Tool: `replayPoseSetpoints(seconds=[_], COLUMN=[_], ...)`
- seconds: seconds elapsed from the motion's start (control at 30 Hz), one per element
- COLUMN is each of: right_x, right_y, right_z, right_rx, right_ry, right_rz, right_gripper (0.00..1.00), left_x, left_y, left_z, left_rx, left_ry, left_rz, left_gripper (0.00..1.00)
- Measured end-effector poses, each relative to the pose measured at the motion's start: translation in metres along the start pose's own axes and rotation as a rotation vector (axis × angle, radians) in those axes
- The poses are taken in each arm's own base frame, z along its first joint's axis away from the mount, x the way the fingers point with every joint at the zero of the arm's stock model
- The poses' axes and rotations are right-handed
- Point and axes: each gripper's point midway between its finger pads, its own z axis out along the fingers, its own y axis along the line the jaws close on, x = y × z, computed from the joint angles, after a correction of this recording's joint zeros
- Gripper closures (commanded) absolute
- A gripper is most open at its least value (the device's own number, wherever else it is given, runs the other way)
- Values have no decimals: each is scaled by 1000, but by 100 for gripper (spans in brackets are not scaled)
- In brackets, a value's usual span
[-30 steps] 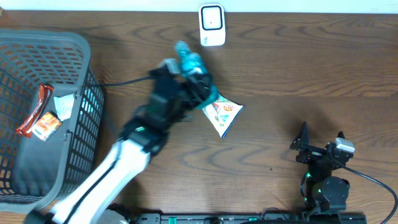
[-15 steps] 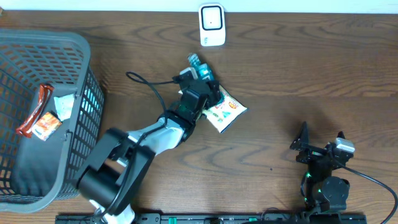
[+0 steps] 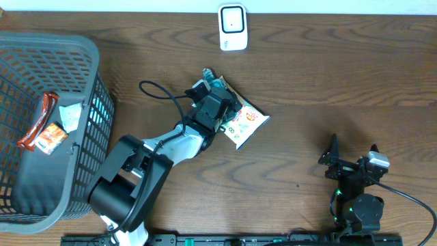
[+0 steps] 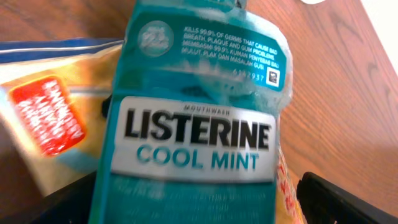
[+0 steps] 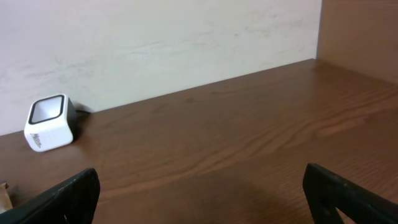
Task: Scan the item barcode
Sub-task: 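Carry the Listerine bottle over and set it on the snack bag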
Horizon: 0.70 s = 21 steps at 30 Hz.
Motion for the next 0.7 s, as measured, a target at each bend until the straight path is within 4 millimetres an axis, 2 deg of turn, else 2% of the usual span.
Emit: replayPoseSetpoints(seconds=[0.1, 0.2, 0.27, 0.37, 0.6, 0.7], right_x=[0, 0, 0, 0, 0, 0], right_y=[0, 0, 0, 0, 0, 0], right_z=[0, 0, 0, 0, 0, 0], right_rx=[0, 0, 0, 0, 0, 0], right_ry=[0, 0, 0, 0, 0, 0], right_rz=[0, 0, 0, 0, 0, 0], right_gripper=[1, 1, 1, 1, 1, 1], left_x=[-3, -17, -30, -46, -78, -89], left_y=[-3, -23, -39, -52, -45, -45], left_z=[-17, -52, -83, -135, -229, -255], left_rx=[-1, 49, 95, 144, 169, 191], left_ry=[7, -13, -38, -74, -226, -290], left_rz=[6, 22, 38, 76, 160, 198], left_gripper=[2, 2, 2, 2, 2, 2])
